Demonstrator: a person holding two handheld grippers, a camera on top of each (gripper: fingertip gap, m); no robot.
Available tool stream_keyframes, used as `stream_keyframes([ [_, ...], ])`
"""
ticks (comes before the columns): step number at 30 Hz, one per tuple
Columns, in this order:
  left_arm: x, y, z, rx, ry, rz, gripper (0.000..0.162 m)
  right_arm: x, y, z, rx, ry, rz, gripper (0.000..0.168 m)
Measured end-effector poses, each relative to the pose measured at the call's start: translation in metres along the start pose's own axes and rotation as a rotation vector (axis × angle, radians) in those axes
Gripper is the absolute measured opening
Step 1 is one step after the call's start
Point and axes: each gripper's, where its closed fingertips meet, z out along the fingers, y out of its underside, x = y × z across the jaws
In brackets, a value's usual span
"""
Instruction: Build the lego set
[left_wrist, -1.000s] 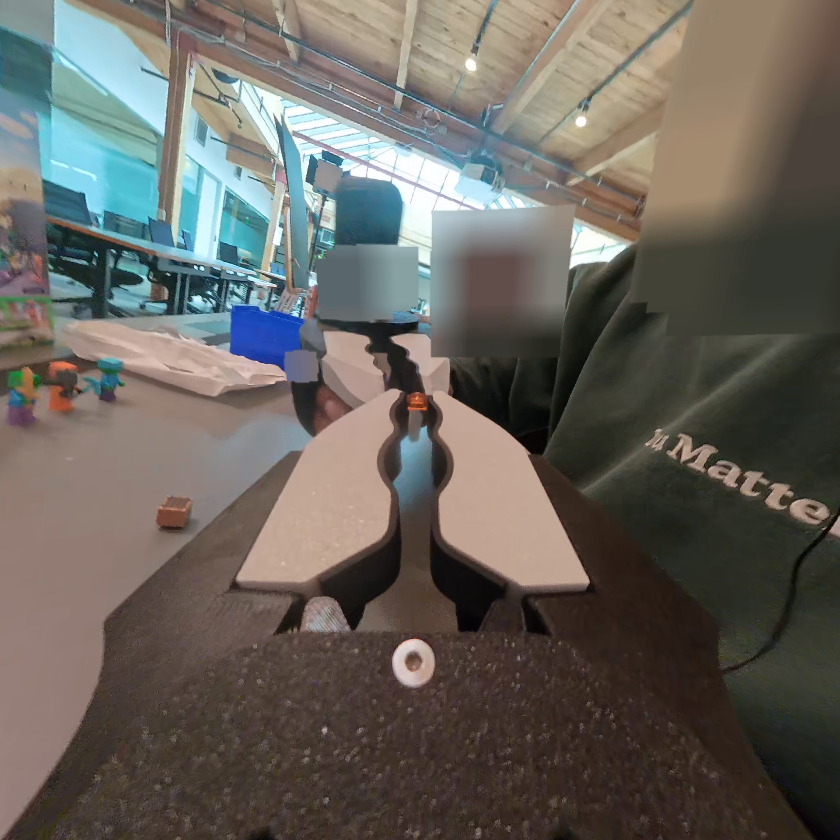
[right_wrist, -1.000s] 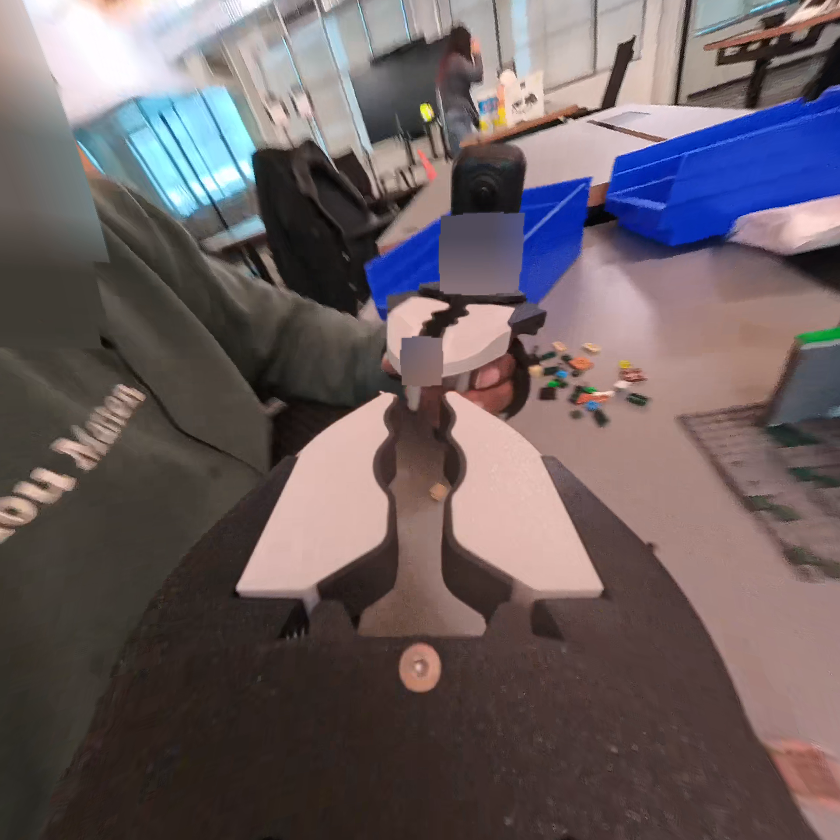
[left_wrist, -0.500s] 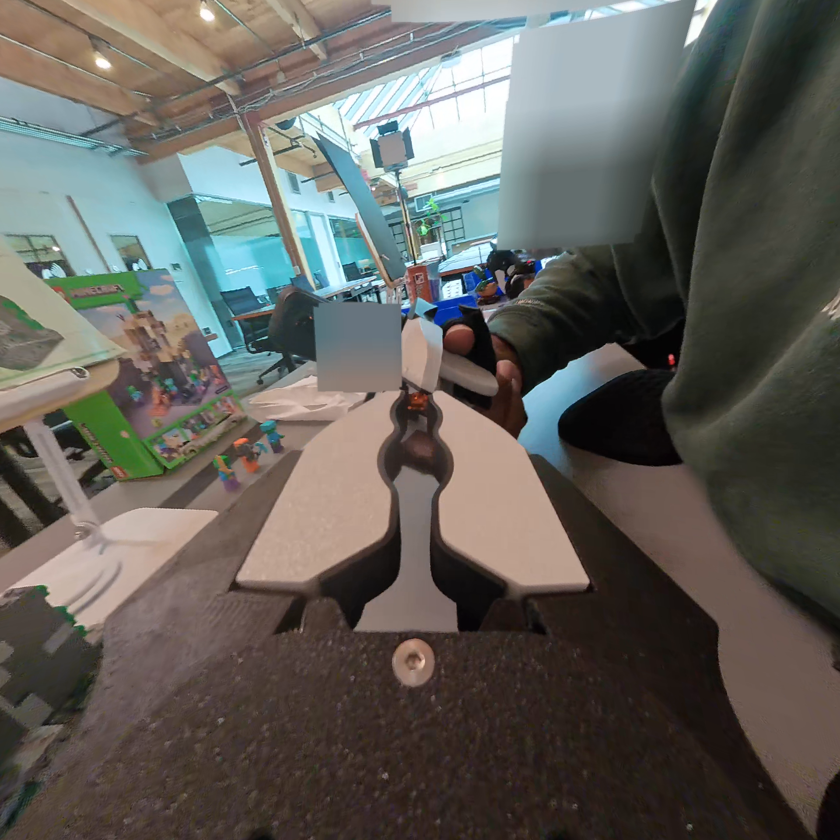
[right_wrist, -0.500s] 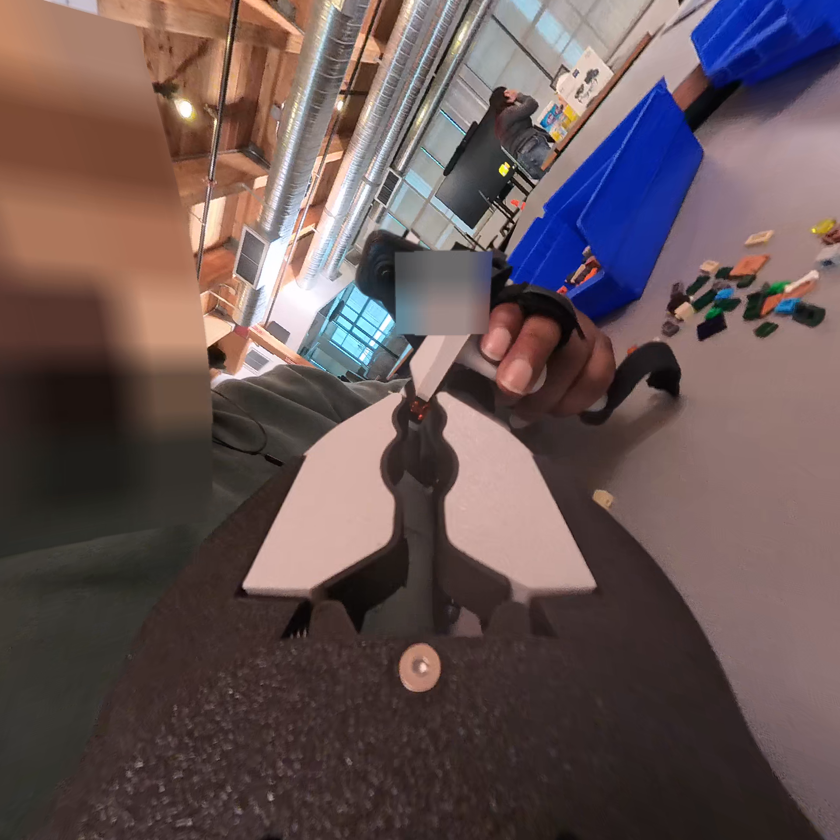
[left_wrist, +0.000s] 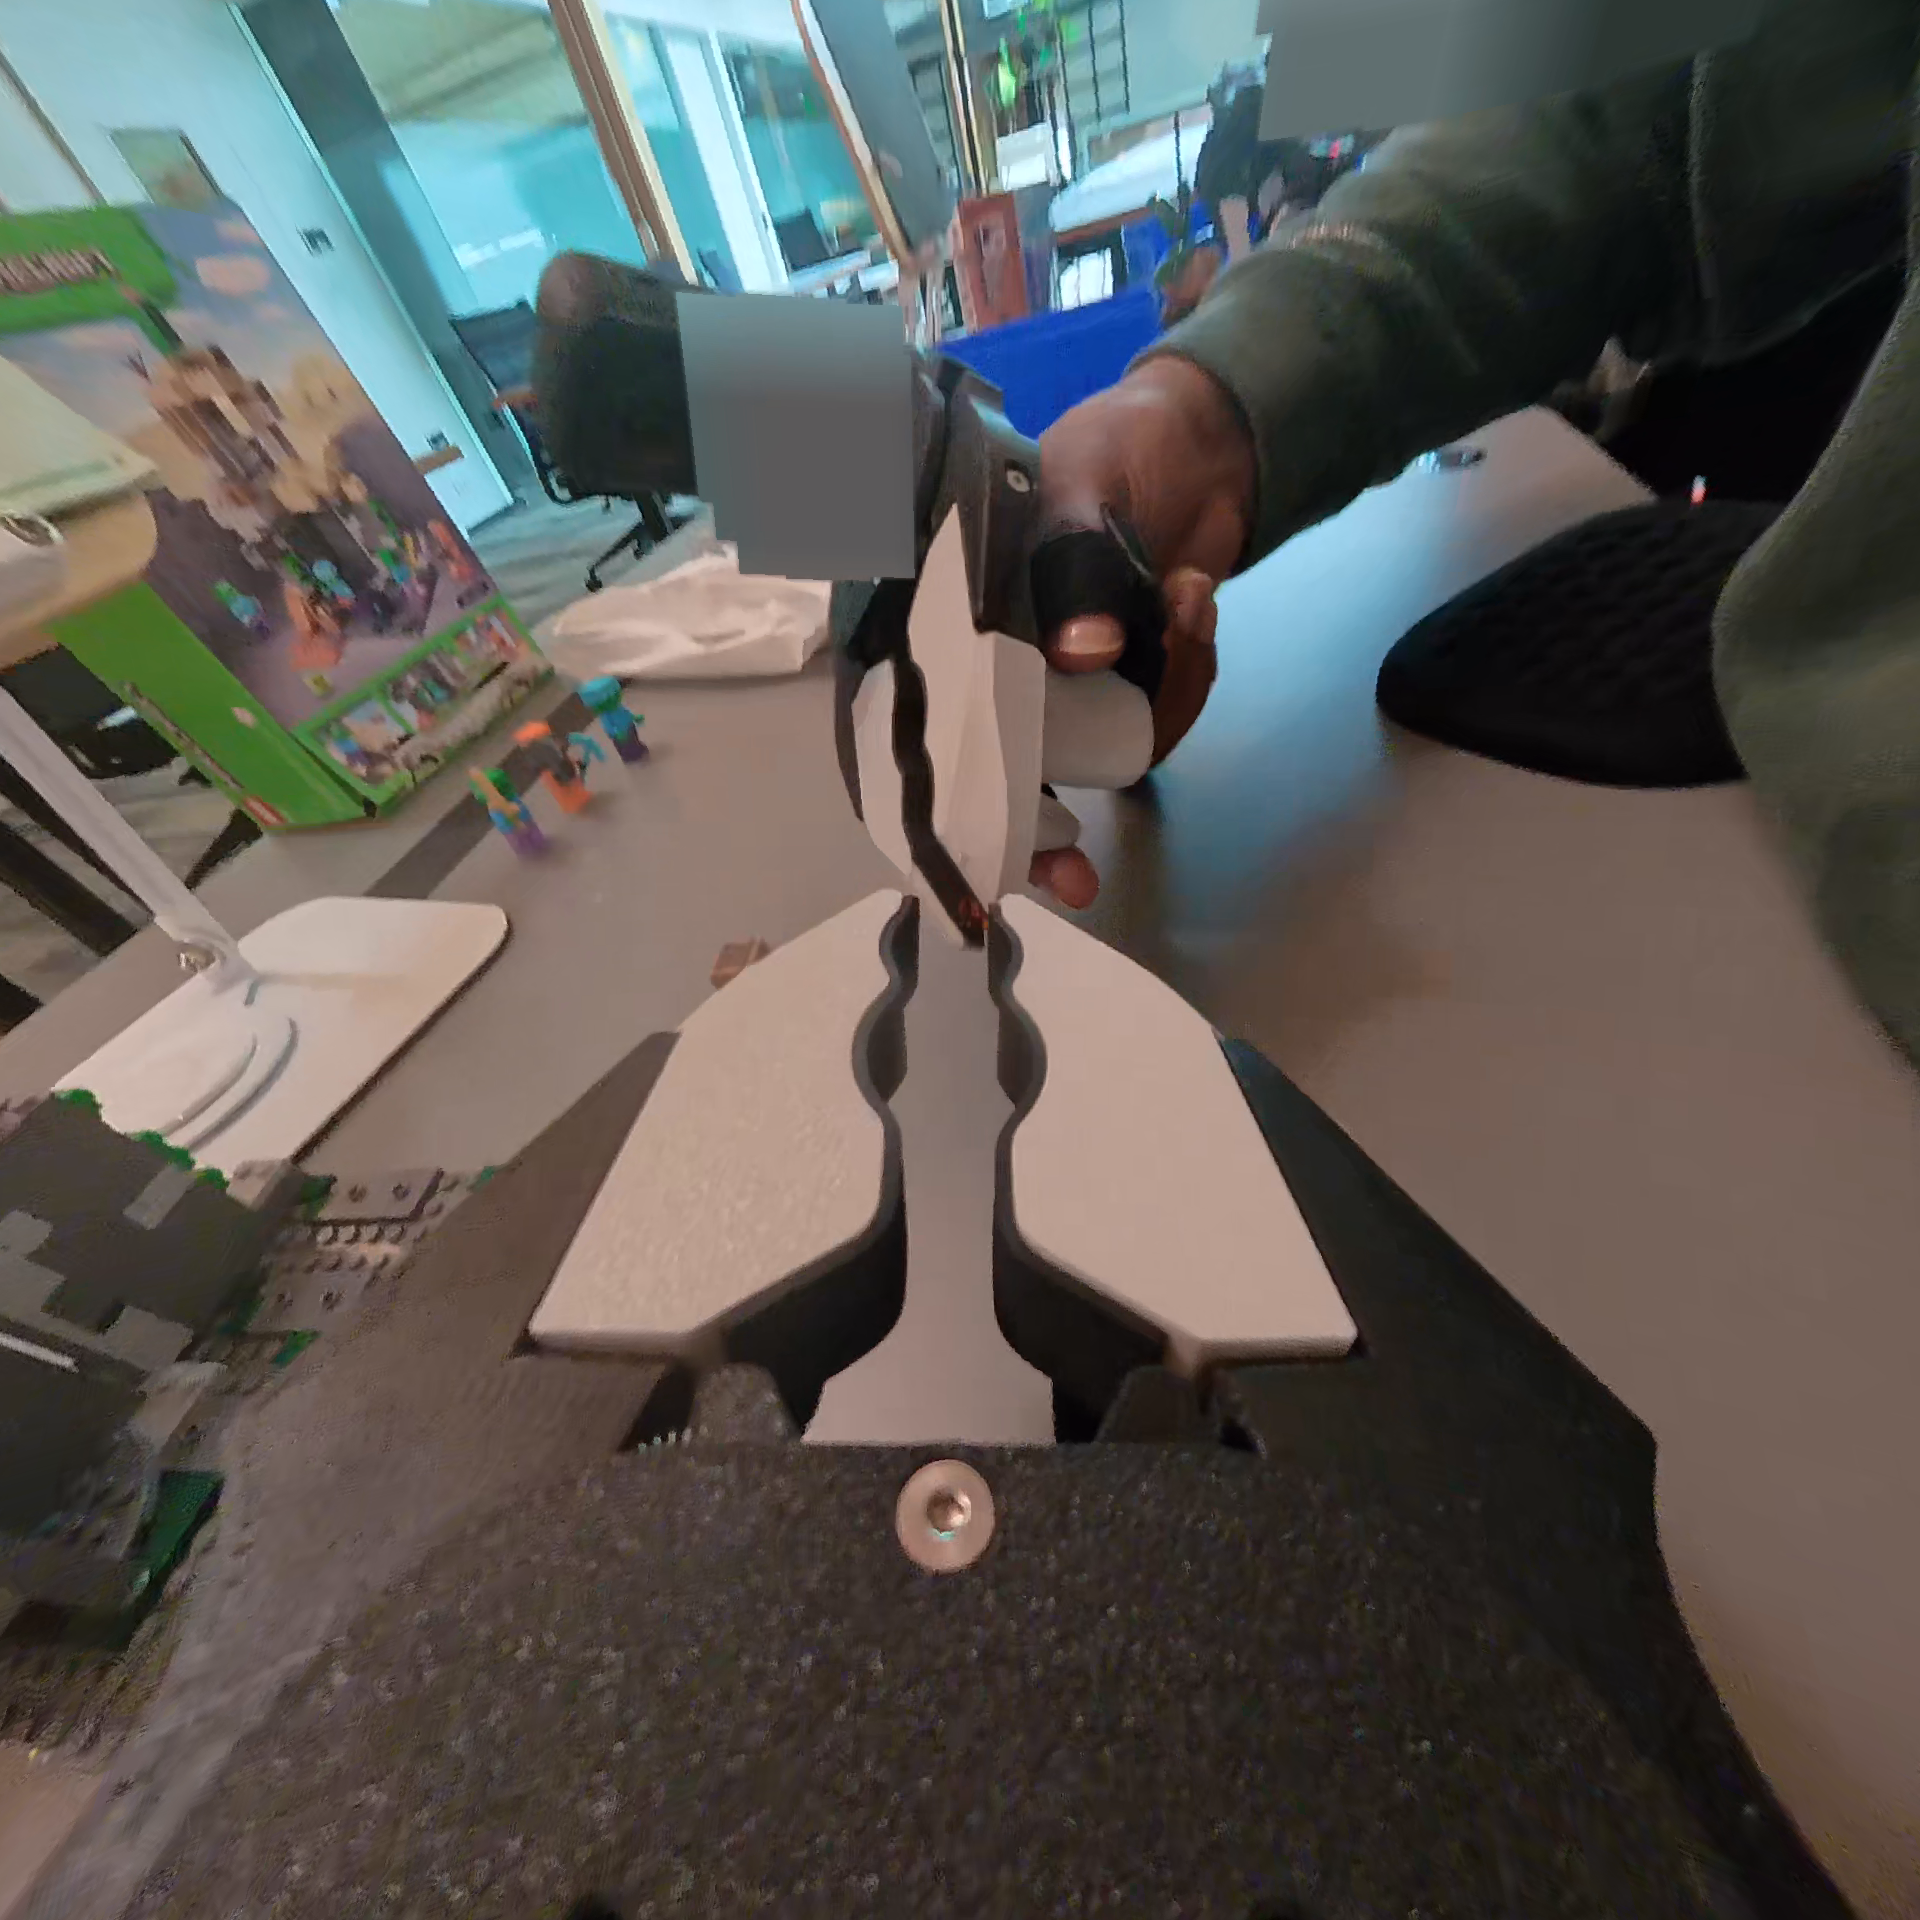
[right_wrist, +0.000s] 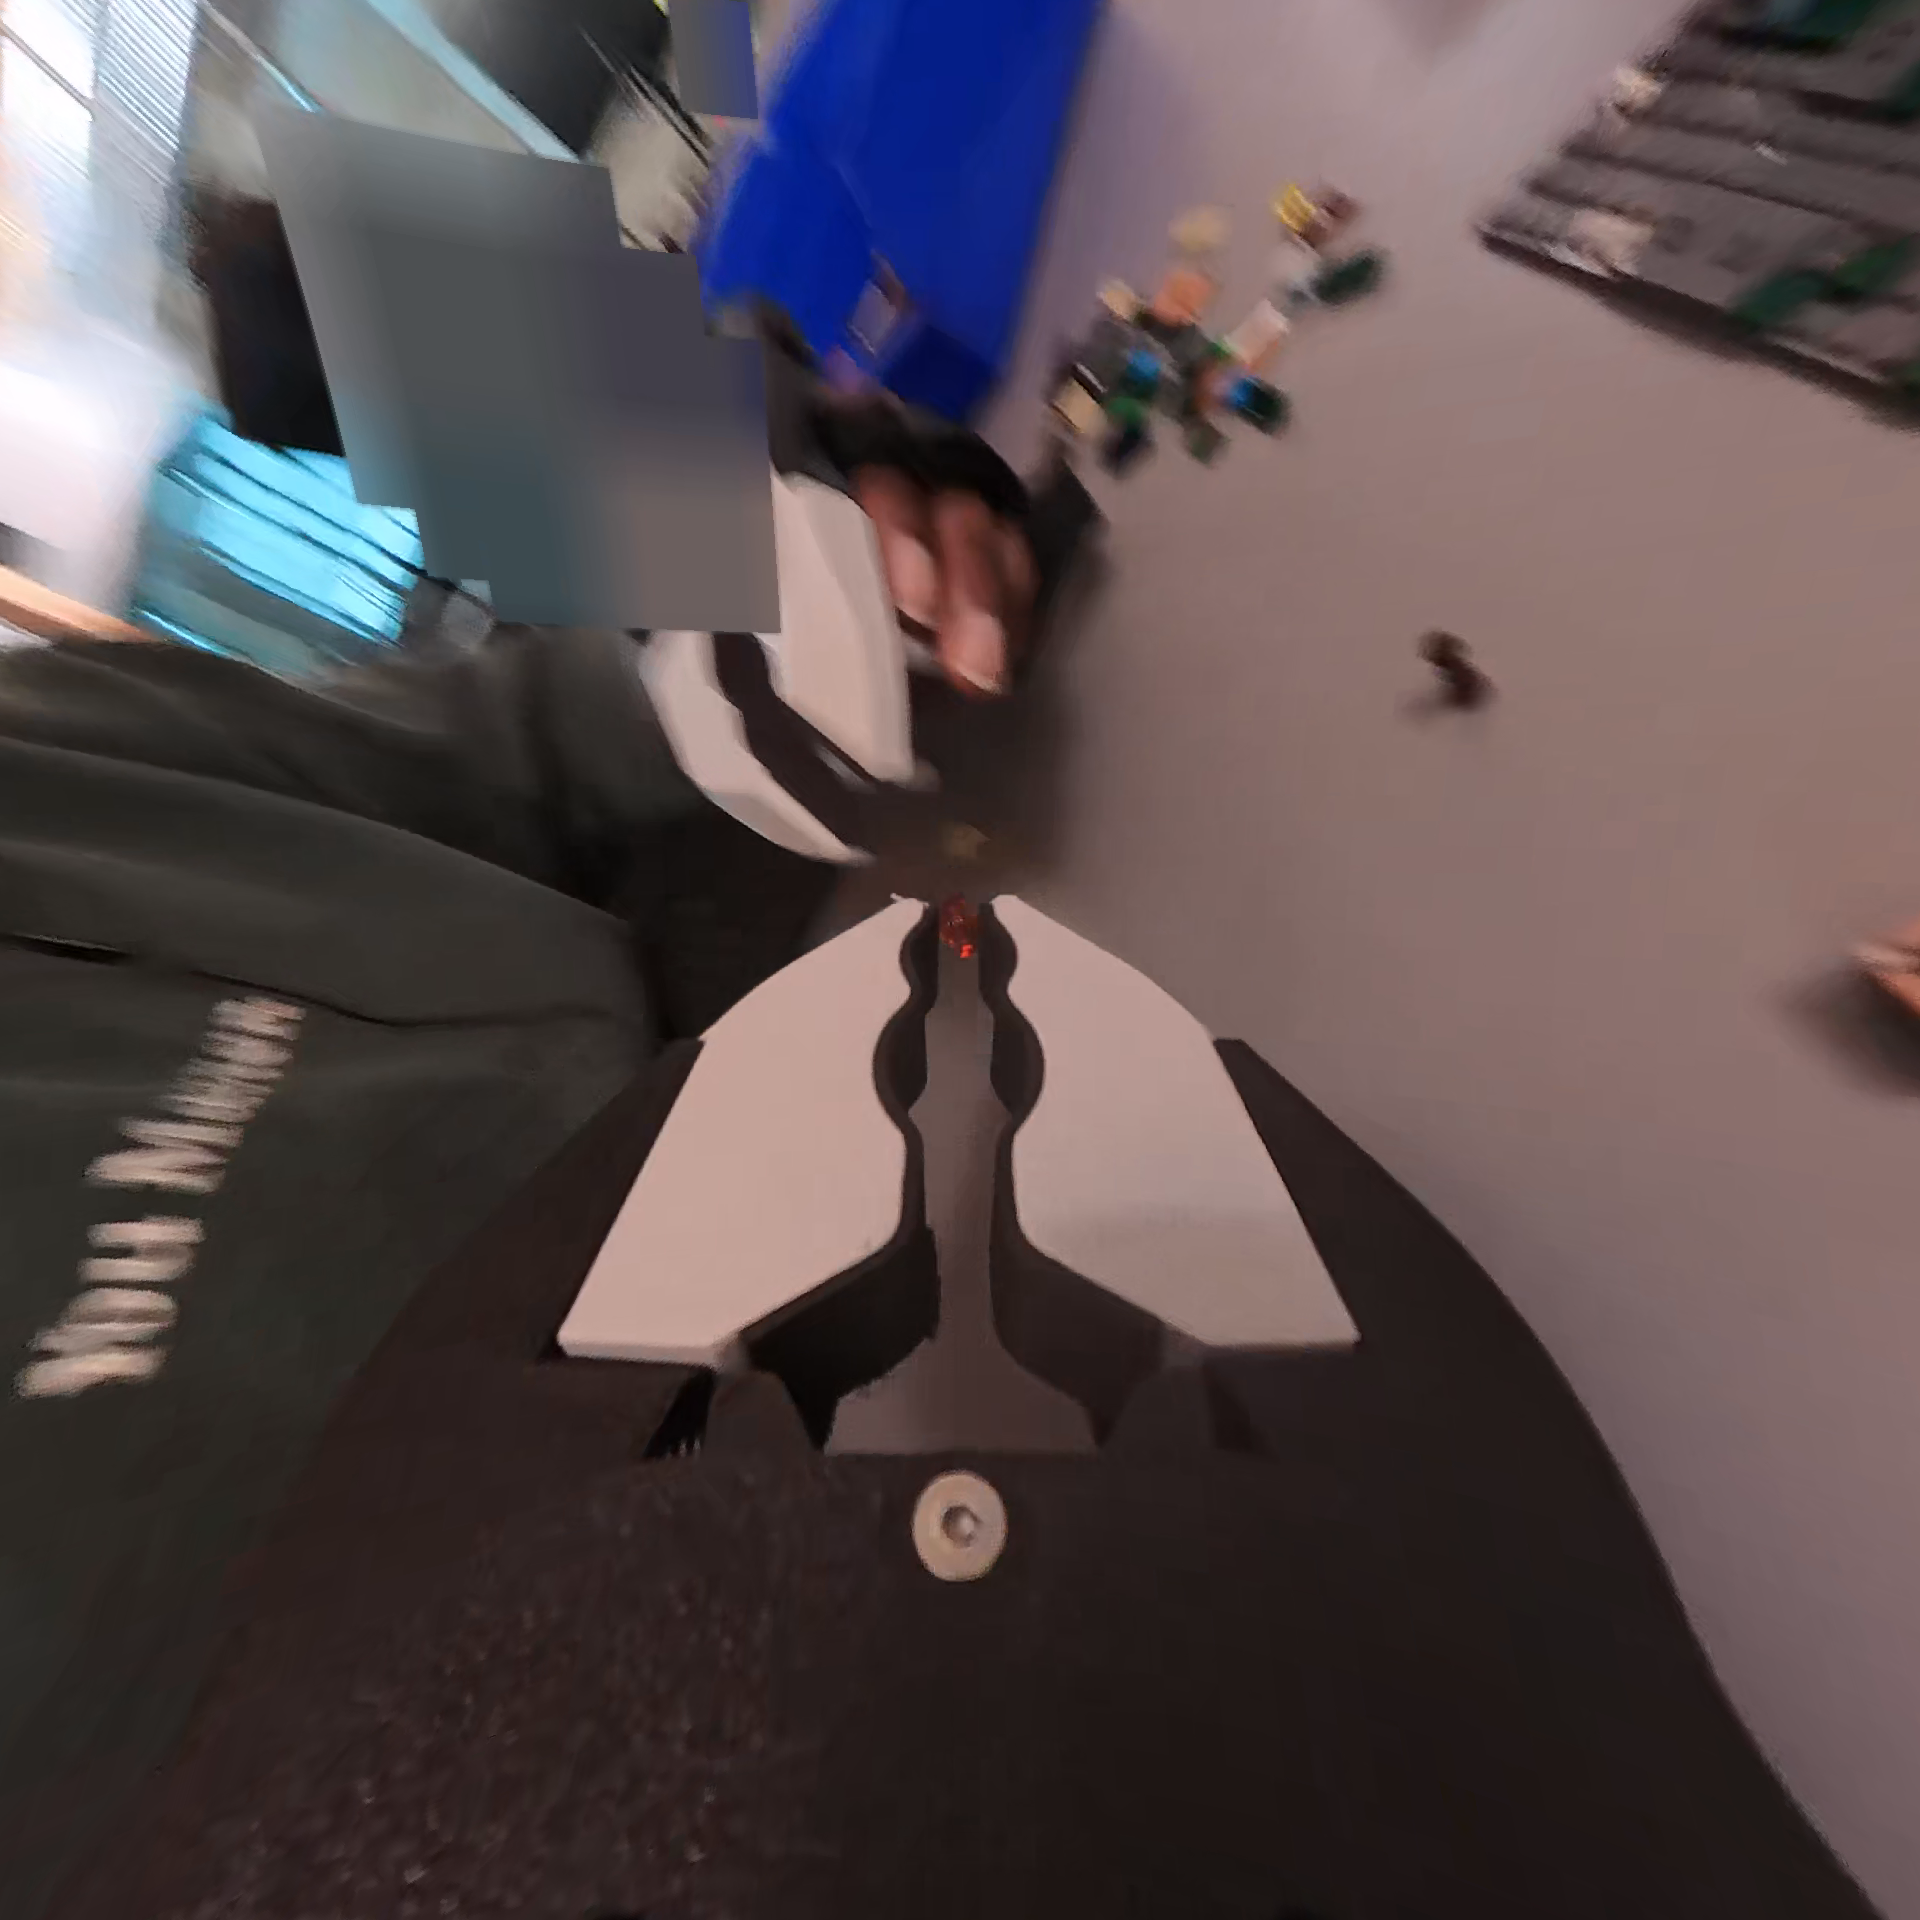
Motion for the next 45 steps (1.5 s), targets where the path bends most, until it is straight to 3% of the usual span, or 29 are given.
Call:
stream_keyframes([
  [11,0.001,0.044,0.005,-0.248,0.025,-0.024,0.005,0.041,0.029,0.014,-0.358,0.178,-0.253,0.008],
  [21,-0.001,0.06,0.004,-0.353,0.023,-0.046,0.003,0.059,0.021,0.014,-0.559,0.219,-0.426,0.017],
  [31,-0.004,0.061,0.003,-0.361,0.014,-0.062,0.002,0.057,-0.003,-0.001,-0.446,0.262,-0.55,0.021],
  [40,-0.013,0.054,0.0,-0.352,-0.033,-0.083,0.0,0.058,0.019,0.008,-0.359,0.474,-0.752,0.016],
  [45,-0.016,0.056,-0.002,-0.362,-0.052,-0.076,0.0,0.066,0.022,0.013,-0.416,0.495,-0.769,0.011],
])
